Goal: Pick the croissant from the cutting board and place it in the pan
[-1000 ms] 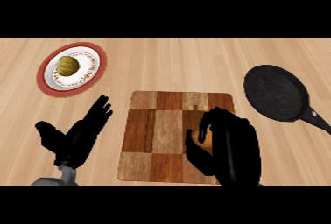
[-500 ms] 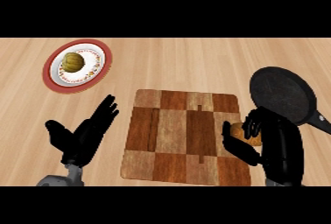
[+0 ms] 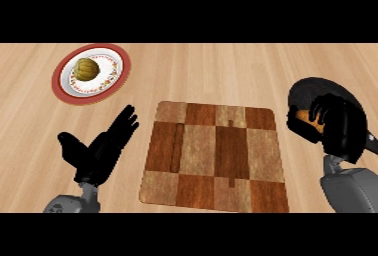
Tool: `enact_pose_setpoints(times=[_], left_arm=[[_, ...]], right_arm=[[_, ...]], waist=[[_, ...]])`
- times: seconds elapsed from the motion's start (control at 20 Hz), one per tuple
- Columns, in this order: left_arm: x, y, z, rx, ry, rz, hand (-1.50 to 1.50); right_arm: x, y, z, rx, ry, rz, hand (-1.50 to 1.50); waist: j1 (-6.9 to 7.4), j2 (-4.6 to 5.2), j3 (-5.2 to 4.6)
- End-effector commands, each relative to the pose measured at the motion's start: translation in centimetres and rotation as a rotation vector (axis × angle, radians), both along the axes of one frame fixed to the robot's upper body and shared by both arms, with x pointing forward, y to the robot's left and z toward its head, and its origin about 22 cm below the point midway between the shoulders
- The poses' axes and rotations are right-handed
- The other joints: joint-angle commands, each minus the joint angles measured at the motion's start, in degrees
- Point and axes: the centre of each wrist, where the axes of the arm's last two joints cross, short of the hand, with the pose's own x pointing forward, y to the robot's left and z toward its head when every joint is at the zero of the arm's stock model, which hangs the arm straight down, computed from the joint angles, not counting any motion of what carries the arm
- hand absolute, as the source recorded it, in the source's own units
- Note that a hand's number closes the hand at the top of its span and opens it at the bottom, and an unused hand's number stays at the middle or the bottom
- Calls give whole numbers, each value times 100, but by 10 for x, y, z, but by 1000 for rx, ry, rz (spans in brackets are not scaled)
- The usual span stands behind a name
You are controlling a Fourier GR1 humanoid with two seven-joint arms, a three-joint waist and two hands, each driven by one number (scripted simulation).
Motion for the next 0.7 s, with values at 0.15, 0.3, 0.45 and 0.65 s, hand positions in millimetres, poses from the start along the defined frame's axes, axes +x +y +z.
enact_pose_setpoints(times=[0.15,0.3,0.45,0.65], left_arm=[[9,-4,3,8,-21,9,0],[0,-3,-7,-5,-24,2,0],[1,-2,1,-2,-10,-20,0],[1,3,-10,-28,-20,-31,0]], right_arm=[[43,-53,-32,7,-130,-168,150],[61,-84,-28,20,-132,-159,150],[71,-109,-29,42,-147,-187,150],[91,-112,-26,40,-149,-191,150]], waist=[[83,27,7],[87,25,5],[155,50,13],[203,71,10]])
